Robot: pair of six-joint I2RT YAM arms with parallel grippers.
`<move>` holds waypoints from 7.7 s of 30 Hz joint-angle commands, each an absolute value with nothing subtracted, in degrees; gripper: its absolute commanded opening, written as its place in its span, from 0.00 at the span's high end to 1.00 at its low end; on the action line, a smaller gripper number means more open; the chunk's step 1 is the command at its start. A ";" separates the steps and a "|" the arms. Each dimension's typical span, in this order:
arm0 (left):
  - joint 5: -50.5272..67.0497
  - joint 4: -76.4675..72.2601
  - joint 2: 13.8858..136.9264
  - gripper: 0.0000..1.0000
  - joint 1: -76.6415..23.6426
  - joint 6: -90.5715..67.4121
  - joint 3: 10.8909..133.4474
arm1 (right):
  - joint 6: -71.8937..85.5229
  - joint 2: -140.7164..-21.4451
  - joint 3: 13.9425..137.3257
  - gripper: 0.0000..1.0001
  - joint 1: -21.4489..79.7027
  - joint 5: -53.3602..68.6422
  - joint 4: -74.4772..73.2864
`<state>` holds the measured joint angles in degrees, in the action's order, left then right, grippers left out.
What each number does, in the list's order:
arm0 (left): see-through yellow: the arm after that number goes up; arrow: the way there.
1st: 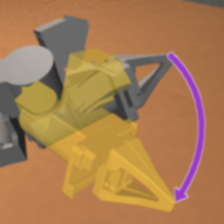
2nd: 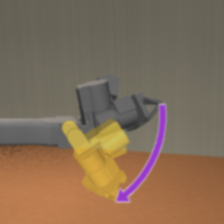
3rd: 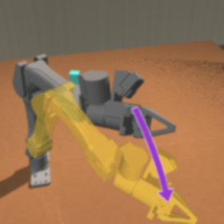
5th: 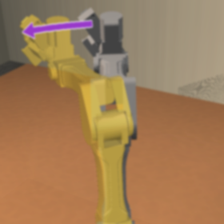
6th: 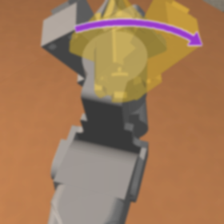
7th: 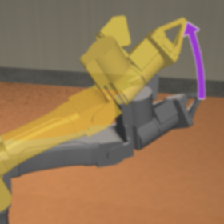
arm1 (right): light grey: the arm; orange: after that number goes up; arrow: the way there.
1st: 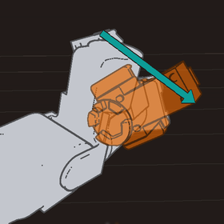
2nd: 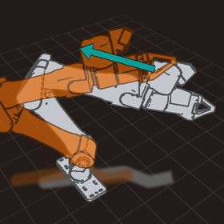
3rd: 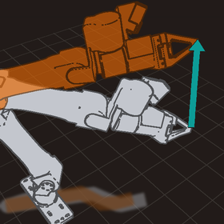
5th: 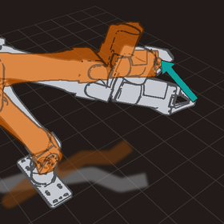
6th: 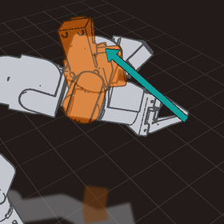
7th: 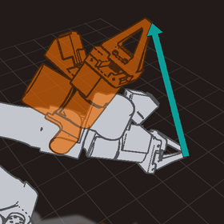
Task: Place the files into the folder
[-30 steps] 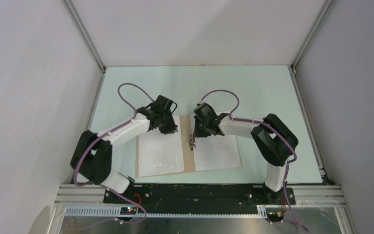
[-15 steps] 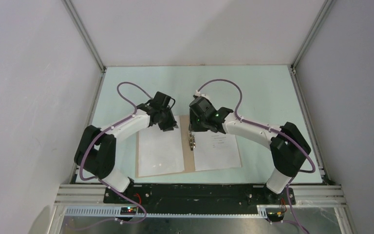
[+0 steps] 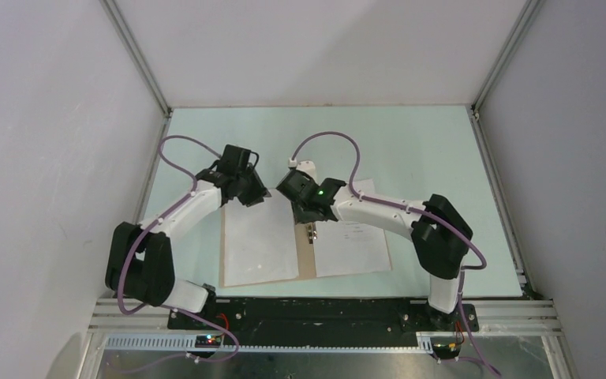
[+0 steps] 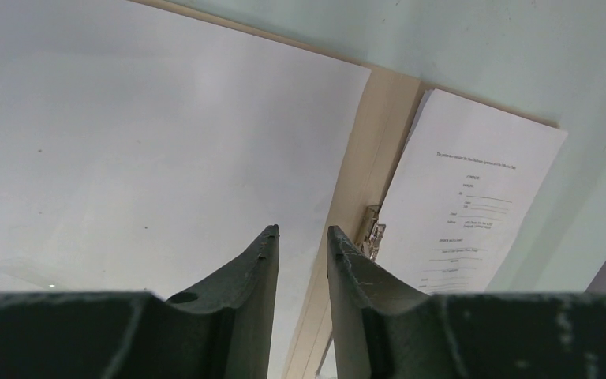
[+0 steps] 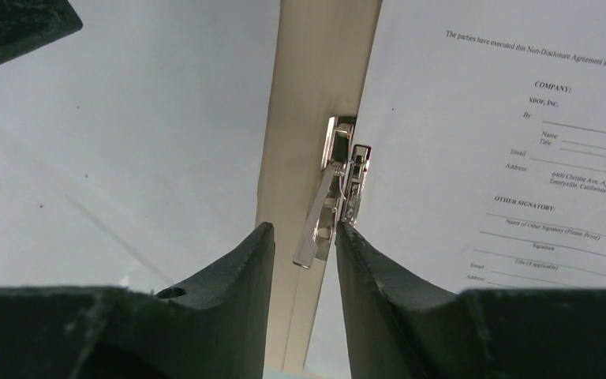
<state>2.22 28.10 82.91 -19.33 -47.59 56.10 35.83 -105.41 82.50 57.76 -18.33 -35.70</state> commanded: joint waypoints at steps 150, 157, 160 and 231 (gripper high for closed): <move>9.21 19.26 107.53 1.00 -38.79 -63.87 59.84 | 37.84 -97.46 66.71 0.88 64.77 -28.05 -31.66; 9.39 19.31 107.84 1.00 -38.80 -64.05 59.69 | 38.40 -98.39 66.71 0.88 66.02 -29.16 -33.22; 9.40 19.31 107.96 1.00 -38.79 -64.10 59.53 | 38.79 -98.67 66.73 0.88 66.49 -29.55 -34.14; 12.31 19.01 112.93 1.00 -35.42 -63.09 56.13 | 41.23 -102.81 55.45 0.91 66.58 -23.48 -31.62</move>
